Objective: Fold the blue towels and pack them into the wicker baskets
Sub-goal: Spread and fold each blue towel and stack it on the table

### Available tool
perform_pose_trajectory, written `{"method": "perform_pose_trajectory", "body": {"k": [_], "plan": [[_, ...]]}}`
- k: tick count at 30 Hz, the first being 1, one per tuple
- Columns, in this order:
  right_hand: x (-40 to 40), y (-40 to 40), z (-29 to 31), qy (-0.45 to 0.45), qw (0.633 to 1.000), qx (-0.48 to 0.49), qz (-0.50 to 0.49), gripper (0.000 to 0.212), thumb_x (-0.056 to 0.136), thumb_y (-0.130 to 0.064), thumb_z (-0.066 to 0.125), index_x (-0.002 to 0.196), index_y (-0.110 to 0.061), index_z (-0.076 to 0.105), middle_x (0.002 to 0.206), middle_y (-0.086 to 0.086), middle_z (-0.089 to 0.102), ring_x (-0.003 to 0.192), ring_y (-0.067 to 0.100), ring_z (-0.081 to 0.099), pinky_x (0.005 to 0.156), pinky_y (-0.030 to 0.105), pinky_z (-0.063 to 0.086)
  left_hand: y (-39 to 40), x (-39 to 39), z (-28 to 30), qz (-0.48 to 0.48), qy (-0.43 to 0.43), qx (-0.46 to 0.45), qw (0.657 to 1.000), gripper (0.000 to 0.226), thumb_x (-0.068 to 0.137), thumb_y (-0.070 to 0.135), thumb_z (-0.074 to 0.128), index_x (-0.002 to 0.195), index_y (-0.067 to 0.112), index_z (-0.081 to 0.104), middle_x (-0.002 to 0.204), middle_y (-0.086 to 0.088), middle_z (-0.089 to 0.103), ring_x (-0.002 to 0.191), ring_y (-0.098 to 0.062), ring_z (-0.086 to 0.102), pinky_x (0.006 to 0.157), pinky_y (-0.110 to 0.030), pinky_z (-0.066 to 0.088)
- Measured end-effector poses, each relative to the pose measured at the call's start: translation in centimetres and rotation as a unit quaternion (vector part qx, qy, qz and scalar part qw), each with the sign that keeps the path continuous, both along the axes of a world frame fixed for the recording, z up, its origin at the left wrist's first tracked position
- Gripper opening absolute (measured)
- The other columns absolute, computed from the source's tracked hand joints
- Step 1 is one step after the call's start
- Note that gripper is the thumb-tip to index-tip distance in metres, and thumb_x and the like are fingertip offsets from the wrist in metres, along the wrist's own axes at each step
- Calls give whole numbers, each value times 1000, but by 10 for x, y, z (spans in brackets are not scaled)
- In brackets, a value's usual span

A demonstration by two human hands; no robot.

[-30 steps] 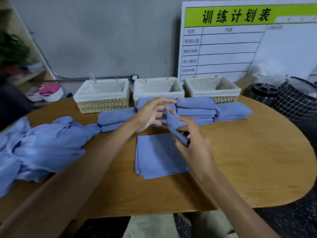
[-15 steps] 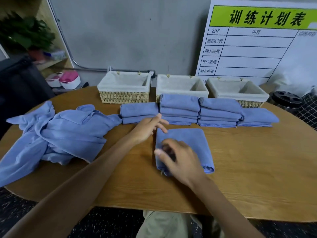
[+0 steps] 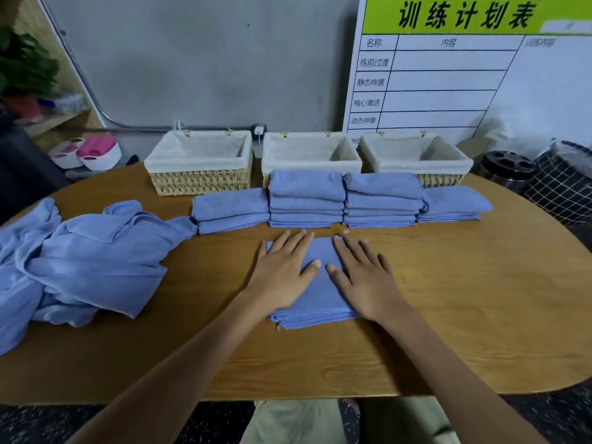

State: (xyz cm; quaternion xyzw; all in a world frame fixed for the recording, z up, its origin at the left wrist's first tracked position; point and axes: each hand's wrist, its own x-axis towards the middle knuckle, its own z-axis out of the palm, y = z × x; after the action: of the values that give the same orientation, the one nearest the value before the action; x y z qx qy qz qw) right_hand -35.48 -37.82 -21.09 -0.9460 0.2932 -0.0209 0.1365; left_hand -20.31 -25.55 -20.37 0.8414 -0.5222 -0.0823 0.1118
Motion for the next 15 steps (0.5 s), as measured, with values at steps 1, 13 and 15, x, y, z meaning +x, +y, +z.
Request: {"method": "perform_pose_trajectory", "body": {"k": [1, 13, 15], "plan": [[-1, 1, -1, -12, 1000, 0, -20, 71, 100, -63, 17, 159, -30, -4, 166, -9, -13, 154, 21, -6, 123, 48, 3, 2, 1, 0, -2, -2, 13, 1000, 67, 103, 60, 20, 160, 32, -2, 167, 14, -4, 154, -10, -7, 124, -53, 1], [-26, 9, 9, -39, 990, -85, -104, 79, 85, -81, 25, 126, -20, 55, 127, 1, 48, 120, 23, 44, 97, 40, 37, 25, 9, 2, -6, -73, 78, 994, 81, 93, 69, 3, 159, 25, -13, 167, 9, -14, 153, -12, -12, 122, -60, -3], [-25, 9, 11, -61, 991, -50, -108, 63, 88, -73, 43, 121, -20, 56, 121, -1, 52, 117, 22, 45, 94, 39, 38, 23, 7, 5, -9, -95, 86, 992, 86, 89, 72, -2, 160, 23, -5, 168, 6, -3, 154, -14, 0, 122, -57, 5]]}}
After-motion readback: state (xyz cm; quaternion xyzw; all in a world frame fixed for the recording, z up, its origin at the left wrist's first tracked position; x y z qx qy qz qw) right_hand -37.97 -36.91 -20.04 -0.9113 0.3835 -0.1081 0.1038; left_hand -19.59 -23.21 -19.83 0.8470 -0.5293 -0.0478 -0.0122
